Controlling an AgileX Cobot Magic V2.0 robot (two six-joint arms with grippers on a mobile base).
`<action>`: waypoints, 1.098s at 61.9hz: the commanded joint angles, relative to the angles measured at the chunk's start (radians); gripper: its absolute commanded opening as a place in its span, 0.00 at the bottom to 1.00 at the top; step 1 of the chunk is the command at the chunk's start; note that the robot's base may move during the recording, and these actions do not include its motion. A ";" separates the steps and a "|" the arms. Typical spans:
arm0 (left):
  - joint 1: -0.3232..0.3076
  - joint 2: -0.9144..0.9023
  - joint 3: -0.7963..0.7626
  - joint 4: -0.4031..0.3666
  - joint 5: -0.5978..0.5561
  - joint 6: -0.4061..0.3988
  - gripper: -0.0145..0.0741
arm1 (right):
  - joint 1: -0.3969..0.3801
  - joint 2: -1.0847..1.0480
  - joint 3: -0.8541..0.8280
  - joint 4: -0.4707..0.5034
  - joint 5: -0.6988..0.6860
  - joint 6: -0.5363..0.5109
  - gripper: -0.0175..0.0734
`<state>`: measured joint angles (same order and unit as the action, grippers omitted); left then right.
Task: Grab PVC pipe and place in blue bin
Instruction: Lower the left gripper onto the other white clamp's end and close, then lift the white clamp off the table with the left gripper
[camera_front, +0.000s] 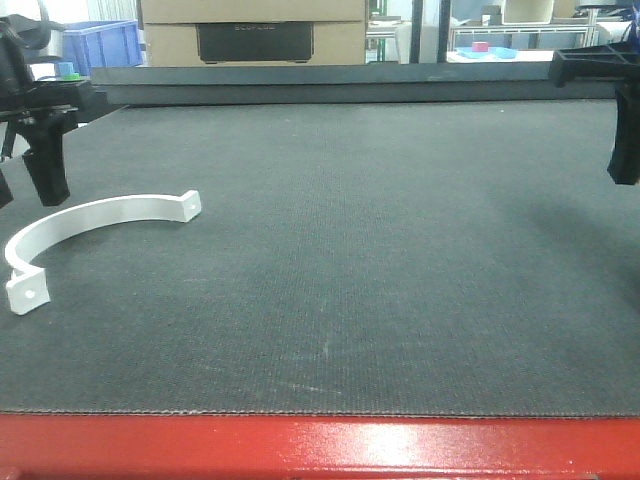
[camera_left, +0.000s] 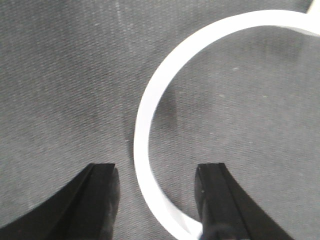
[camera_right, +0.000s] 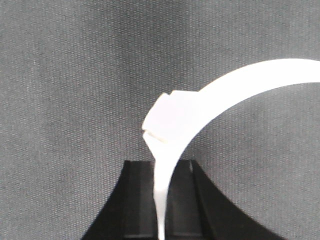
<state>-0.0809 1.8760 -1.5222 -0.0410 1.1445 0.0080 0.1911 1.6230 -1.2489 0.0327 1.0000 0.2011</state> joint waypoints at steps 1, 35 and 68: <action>-0.001 -0.004 -0.004 0.031 0.008 -0.041 0.47 | 0.002 -0.006 -0.005 -0.008 -0.013 -0.008 0.02; -0.001 -0.004 0.050 0.041 -0.048 -0.065 0.47 | 0.002 -0.006 -0.005 -0.008 -0.028 -0.008 0.02; -0.001 -0.004 0.146 0.041 -0.126 -0.065 0.47 | 0.002 -0.006 -0.005 -0.008 -0.037 -0.008 0.02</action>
<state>-0.0809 1.8760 -1.3764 0.0000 1.0327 -0.0517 0.1911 1.6230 -1.2489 0.0327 0.9741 0.2011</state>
